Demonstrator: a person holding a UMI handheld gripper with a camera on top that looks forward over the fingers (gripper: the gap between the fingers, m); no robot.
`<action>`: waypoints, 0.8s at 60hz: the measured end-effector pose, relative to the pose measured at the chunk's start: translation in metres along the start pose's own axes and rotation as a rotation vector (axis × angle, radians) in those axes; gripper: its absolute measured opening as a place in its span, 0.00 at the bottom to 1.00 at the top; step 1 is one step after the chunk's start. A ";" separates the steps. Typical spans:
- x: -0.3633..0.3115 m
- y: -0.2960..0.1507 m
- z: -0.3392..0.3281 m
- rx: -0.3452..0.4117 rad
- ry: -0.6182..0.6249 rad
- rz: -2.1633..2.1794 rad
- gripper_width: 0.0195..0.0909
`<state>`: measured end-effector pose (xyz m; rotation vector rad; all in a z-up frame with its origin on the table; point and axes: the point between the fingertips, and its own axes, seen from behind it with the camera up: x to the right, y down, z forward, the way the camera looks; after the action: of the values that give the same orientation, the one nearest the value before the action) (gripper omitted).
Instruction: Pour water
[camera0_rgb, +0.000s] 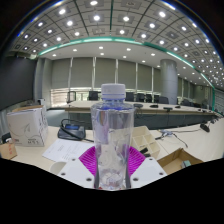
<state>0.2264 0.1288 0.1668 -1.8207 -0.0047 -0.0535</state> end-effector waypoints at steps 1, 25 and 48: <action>0.000 0.006 -0.001 -0.009 0.001 0.000 0.22; -0.006 0.080 0.004 -0.013 0.008 0.004 0.40; 0.003 0.077 -0.047 -0.163 0.094 -0.037 0.93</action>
<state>0.2305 0.0636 0.1037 -1.9798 0.0333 -0.1693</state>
